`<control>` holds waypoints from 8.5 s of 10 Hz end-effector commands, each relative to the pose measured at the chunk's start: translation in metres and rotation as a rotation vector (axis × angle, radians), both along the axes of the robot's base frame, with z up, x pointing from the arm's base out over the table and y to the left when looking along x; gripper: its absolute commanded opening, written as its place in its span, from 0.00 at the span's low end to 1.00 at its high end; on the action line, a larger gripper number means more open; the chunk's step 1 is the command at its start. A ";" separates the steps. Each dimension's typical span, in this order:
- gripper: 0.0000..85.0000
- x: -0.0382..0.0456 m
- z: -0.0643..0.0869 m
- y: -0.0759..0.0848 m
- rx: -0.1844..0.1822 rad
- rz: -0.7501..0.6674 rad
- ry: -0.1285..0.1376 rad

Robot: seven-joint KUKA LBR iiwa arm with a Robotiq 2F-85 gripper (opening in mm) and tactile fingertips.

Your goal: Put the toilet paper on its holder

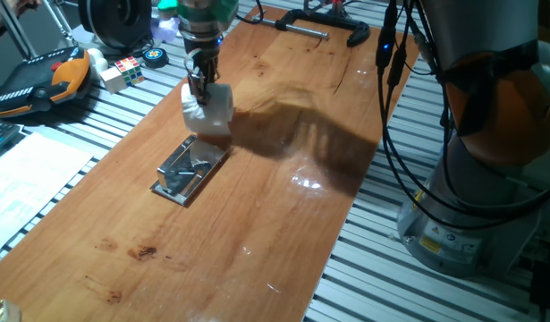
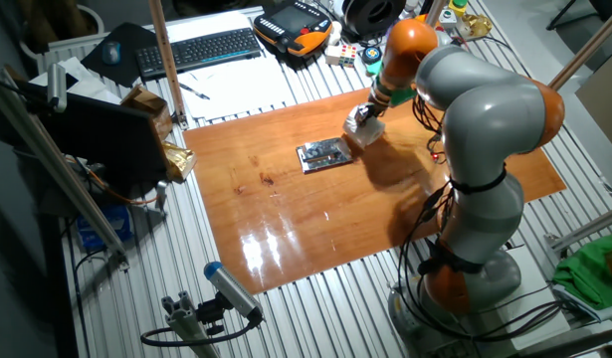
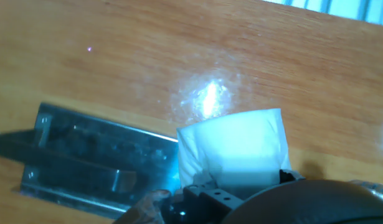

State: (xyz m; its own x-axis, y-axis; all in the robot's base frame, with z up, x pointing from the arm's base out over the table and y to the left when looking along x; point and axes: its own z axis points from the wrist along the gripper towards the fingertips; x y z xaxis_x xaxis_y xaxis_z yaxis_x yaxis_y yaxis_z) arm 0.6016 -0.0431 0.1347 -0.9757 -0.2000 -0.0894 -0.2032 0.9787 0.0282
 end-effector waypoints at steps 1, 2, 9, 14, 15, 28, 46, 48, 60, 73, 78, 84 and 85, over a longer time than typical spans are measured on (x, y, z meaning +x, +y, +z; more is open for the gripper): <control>0.01 0.0012 -0.001 0.000 0.029 -0.244 0.042; 0.01 0.0003 -0.001 -0.001 0.035 -0.355 0.019; 0.01 0.0022 0.009 -0.004 0.010 -0.953 0.028; 0.01 0.0013 0.011 -0.005 0.052 -1.141 -0.005; 0.01 0.0016 0.011 -0.004 0.052 -1.166 0.005; 0.01 0.0028 0.013 -0.008 0.067 -1.794 0.016; 0.01 -0.0011 0.006 -0.016 0.100 -2.247 -0.019; 0.01 -0.0018 0.004 -0.017 0.108 -2.263 -0.018; 0.01 -0.0128 0.000 -0.005 0.113 -2.304 -0.004; 0.01 -0.0232 -0.012 0.012 0.142 -2.038 0.002; 0.01 -0.0322 -0.021 0.020 0.170 -1.981 0.012; 0.01 -0.0299 -0.023 0.026 0.172 -1.948 0.014; 0.01 -0.0302 -0.023 0.028 0.172 -1.948 0.014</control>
